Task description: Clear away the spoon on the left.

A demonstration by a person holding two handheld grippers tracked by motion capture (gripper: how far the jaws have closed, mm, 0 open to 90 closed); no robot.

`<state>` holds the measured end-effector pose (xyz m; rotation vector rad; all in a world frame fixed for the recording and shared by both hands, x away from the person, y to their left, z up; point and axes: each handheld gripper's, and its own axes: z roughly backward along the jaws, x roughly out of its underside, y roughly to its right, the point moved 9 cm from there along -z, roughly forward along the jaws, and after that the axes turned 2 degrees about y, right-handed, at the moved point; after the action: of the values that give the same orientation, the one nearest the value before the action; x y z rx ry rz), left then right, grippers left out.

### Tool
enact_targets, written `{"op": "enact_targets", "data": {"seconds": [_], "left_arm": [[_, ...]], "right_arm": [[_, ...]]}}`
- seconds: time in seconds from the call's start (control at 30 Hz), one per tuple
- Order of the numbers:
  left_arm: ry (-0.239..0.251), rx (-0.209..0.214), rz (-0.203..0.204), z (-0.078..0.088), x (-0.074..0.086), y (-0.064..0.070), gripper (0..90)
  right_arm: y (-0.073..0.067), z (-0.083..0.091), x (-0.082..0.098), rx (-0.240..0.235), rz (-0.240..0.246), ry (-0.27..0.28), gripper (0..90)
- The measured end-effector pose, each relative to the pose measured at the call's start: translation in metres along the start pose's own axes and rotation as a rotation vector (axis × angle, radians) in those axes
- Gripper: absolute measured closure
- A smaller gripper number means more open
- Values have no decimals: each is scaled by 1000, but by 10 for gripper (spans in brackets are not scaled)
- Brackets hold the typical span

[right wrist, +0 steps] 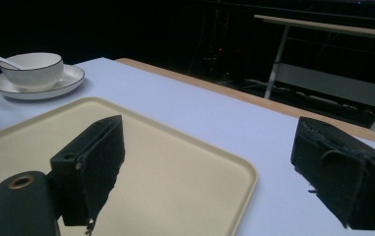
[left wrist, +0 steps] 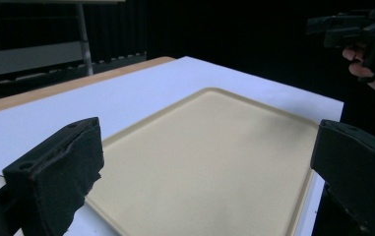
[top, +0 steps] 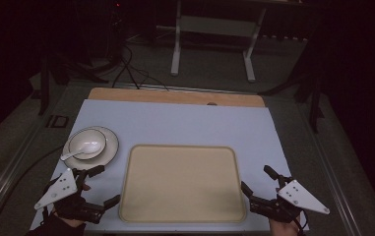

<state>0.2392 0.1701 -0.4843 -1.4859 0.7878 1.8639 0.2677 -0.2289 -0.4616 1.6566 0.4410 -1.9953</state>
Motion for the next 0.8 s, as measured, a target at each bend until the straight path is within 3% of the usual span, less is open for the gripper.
{"op": "enact_targets", "data": {"seconds": [0.17, 0.2, 0.3, 0.33, 0.5, 0.6, 0.67, 0.8], "left_arm": [[-11, -3, 12, -1, 2, -1, 0], [-15, -5, 11, -1, 3, -1, 0], [-20, -11, 13, -2, 3, -2, 0], [-14, -41, 7, -1, 2, -4, 0], [-7, -41, 14, 1, 2, -4, 0], [-41, -65, 2, 0, 4, -4, 0], [-57, -58, 11, 0, 4, -4, 0], [-79, -37, -8, 0, 1, 1, 0]], "right_arm": [[-4, -2, 0, -7, 45, 13, 130], [-4, -3, -1, 16, 53, 22, 135], [-4, -2, -2, 2, 52, 30, 135], [-4, -2, -2, 10, 58, 29, 135], [-1, -3, 3, 32, 74, -7, 136], [1, -4, 2, 34, 50, -10, 137], [1, -5, 2, 34, 53, -17, 138], [0, -7, 3, 30, 63, -27, 134]]}}
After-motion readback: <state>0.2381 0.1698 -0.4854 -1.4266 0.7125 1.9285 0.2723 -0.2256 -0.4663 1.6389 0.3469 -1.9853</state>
